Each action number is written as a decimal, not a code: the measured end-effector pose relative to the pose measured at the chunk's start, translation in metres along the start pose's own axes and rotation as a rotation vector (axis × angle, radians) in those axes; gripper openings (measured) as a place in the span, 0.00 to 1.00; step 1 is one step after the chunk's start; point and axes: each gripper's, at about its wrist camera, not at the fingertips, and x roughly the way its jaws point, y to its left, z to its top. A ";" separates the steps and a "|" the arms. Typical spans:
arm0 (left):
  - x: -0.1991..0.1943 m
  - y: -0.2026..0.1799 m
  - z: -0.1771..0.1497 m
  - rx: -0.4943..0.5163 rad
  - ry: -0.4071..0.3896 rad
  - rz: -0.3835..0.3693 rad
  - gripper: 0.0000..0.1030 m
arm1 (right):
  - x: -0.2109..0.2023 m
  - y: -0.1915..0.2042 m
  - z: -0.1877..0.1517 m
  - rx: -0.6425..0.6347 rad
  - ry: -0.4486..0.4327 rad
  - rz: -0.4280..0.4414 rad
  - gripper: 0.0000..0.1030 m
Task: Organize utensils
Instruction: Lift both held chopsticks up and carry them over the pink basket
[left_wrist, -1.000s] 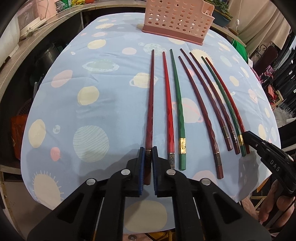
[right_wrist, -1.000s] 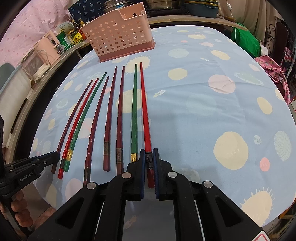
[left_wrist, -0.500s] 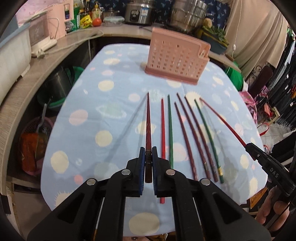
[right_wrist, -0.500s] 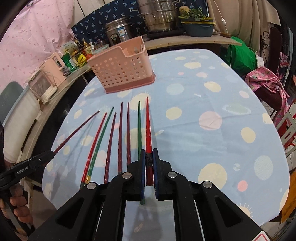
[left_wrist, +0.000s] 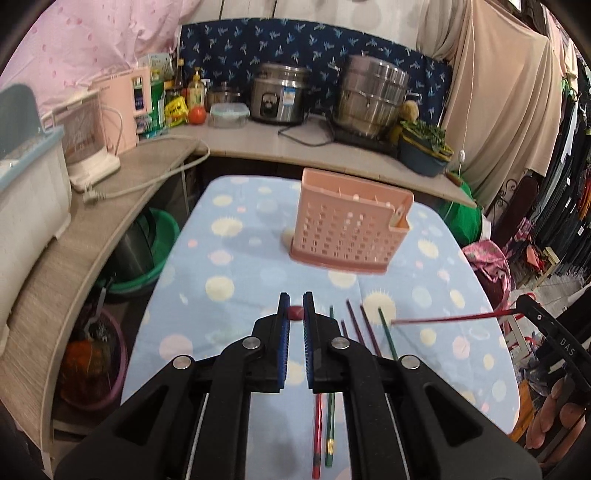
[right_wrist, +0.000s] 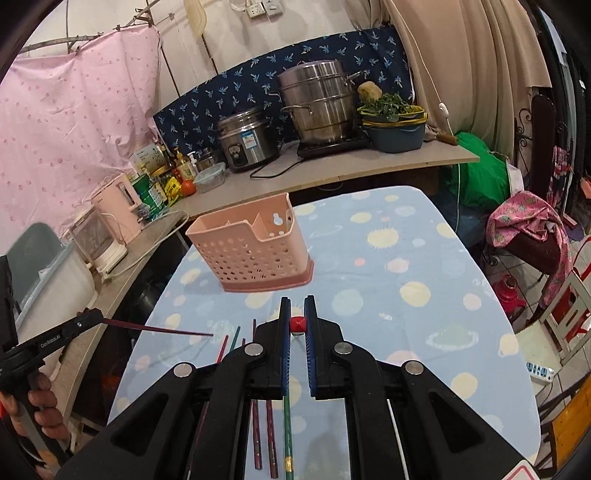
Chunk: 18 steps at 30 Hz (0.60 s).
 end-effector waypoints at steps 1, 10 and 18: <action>0.001 0.000 0.005 0.002 -0.010 0.003 0.07 | 0.002 0.000 0.005 -0.001 -0.007 -0.002 0.08; 0.011 -0.003 0.061 0.005 -0.079 0.002 0.07 | 0.009 0.003 0.051 0.020 -0.080 0.032 0.08; -0.006 -0.010 0.127 -0.002 -0.217 -0.033 0.07 | 0.010 0.013 0.117 0.057 -0.206 0.107 0.08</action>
